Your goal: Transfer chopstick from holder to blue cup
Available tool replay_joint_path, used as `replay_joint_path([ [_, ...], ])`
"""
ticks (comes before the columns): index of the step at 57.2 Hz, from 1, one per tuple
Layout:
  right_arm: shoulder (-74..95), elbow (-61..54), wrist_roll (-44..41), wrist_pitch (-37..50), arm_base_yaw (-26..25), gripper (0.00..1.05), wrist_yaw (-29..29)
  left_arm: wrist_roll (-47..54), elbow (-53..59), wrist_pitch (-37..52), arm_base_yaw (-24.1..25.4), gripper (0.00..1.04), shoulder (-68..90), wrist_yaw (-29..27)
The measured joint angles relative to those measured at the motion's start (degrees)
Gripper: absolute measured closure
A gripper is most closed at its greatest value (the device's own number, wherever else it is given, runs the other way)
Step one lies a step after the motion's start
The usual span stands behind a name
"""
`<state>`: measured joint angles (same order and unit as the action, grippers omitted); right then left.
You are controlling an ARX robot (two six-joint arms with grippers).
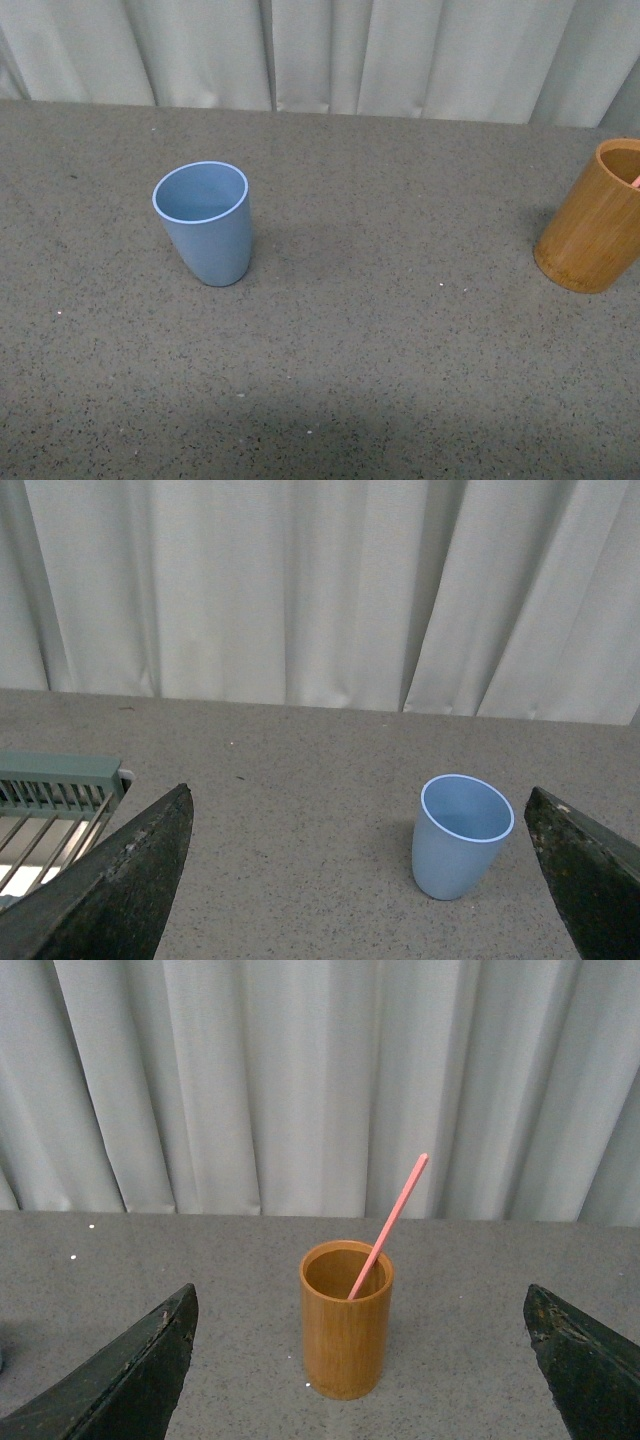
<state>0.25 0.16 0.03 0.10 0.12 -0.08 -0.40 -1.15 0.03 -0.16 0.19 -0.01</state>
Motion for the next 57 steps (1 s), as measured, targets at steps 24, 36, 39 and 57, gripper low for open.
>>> replay_joint_path([
  [24, 0.0, 0.0, 0.0, 0.0, 0.0, 0.10, 0.0, 0.0, 0.0, 0.0, 0.0, 0.07, 0.0, 0.0],
  [36, 0.0, 0.0, 0.0, 0.0, 0.0, 0.10, 0.0, 0.0, 0.0, 0.0, 0.0, 0.07, 0.0, 0.0],
  [39, 0.0, 0.0, 0.0, 0.0, 0.0, 0.10, 0.0, 0.0, 0.0, 0.0, 0.0, 0.07, 0.0, 0.0],
  [57, 0.0, 0.0, 0.0, 0.0, 0.0, 0.10, 0.0, -7.2, -2.3, -7.0, 0.8, 0.07, 3.0, 1.6],
])
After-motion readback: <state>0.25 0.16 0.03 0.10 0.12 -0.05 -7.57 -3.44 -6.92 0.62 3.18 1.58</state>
